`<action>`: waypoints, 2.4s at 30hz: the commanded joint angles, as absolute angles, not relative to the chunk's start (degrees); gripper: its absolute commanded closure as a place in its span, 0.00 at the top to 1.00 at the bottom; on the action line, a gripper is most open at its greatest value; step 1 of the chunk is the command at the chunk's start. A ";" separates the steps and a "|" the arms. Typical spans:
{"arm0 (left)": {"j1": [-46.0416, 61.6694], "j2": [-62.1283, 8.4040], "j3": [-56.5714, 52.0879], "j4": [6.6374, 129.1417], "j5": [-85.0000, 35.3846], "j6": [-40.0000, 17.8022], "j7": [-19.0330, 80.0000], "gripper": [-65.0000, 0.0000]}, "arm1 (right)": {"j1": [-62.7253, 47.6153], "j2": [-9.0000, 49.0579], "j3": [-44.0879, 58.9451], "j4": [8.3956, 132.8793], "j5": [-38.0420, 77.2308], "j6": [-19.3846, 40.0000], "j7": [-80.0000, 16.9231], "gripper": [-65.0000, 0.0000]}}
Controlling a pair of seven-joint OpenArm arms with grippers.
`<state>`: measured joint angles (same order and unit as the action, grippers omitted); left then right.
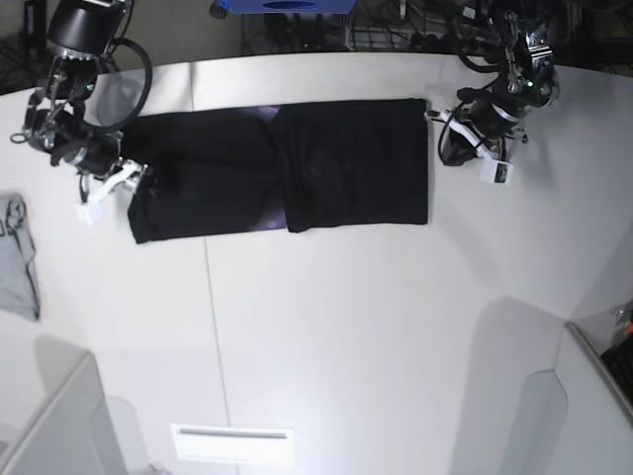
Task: Fold the T-shirt properly
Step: 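Move both grippers to the ends of the half-folded bundle, then grasp the bundle end with the right gripper and fold it toward the left gripper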
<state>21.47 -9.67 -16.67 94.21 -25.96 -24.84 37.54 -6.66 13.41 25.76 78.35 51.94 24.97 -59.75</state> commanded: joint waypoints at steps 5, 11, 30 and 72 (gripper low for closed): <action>20.79 -9.80 -16.84 94.02 -25.36 -24.48 38.90 0.00 | -6.55 14.02 25.89 78.46 50.42 24.84 -61.32 0.25; 20.53 -9.98 -11.38 94.29 -25.36 -24.48 38.90 0.00 | -5.85 14.02 25.71 78.55 50.42 24.48 -60.09 0.00; 16.48 -10.15 0.04 94.46 -25.45 -16.57 38.90 0.00 | -10.68 6.20 19.47 104.57 32.13 24.40 -59.91 0.00; 16.40 -12.00 5.05 94.11 -25.45 -16.48 38.99 0.00 | -12.00 -2.68 -4.53 115.30 28.79 12.00 -59.30 0.00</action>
<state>16.03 -11.70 4.95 94.00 -26.00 -16.45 36.91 -12.73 -2.50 -4.45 114.13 27.83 11.92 -60.60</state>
